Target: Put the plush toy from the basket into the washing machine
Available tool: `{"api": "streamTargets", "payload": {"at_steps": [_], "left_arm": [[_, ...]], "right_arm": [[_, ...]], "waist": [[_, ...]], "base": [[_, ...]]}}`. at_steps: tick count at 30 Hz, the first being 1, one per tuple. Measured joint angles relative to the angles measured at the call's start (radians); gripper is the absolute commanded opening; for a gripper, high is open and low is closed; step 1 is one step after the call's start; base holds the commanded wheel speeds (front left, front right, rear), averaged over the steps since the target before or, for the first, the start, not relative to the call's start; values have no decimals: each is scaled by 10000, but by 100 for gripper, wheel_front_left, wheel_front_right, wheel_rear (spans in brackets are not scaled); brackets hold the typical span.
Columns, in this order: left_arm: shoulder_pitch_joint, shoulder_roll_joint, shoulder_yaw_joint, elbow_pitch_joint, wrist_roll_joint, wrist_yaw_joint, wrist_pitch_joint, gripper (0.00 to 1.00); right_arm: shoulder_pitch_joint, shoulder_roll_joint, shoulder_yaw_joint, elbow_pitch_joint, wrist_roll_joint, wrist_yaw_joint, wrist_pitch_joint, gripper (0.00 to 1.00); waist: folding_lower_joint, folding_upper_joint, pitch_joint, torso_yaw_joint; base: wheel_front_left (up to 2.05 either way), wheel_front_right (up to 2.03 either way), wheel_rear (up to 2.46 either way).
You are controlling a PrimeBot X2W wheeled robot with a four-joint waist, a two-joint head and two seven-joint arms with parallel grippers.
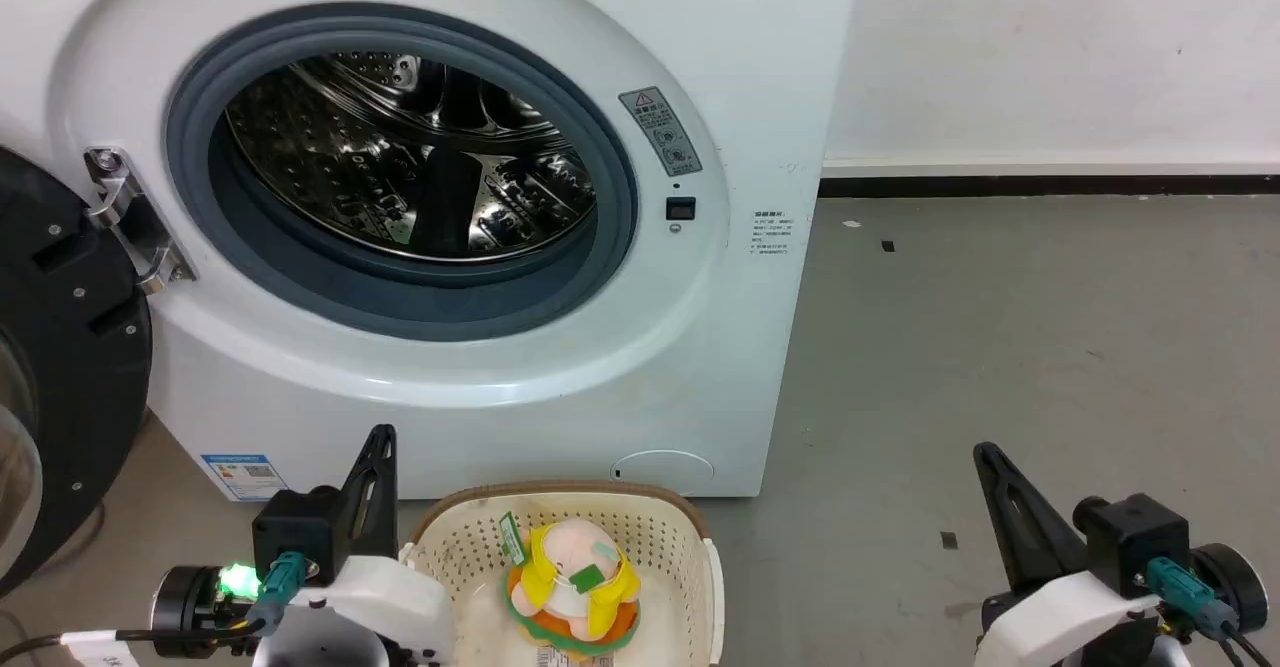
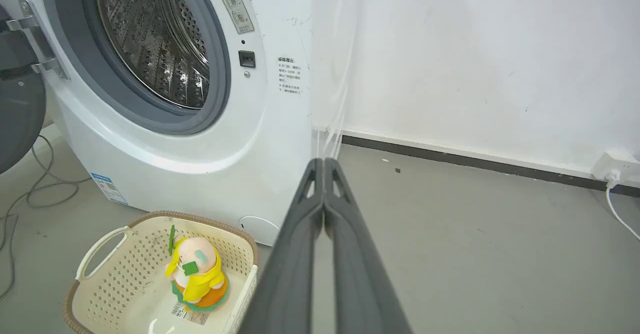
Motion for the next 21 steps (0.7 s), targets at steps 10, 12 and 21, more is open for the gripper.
{"api": "streamTargets", "payload": {"at_steps": [10,12,21], "left_arm": [[0,0,0,0,0,0,0,0],[0,0,4,0,0,0,0,0],[-3,0,2,4,-2,0,0,100]], "right_arm": [[0,0,2,0,0,0,0,0],[0,0,0,0,0,0,0,0],[3,0,2,2,4,0,-2,100]], "waist": [[0,0,0,0],[0,0,0,0],[0,0,0,0]], "base": [[0,0,0],[0,0,0],[0,0,0]]}}
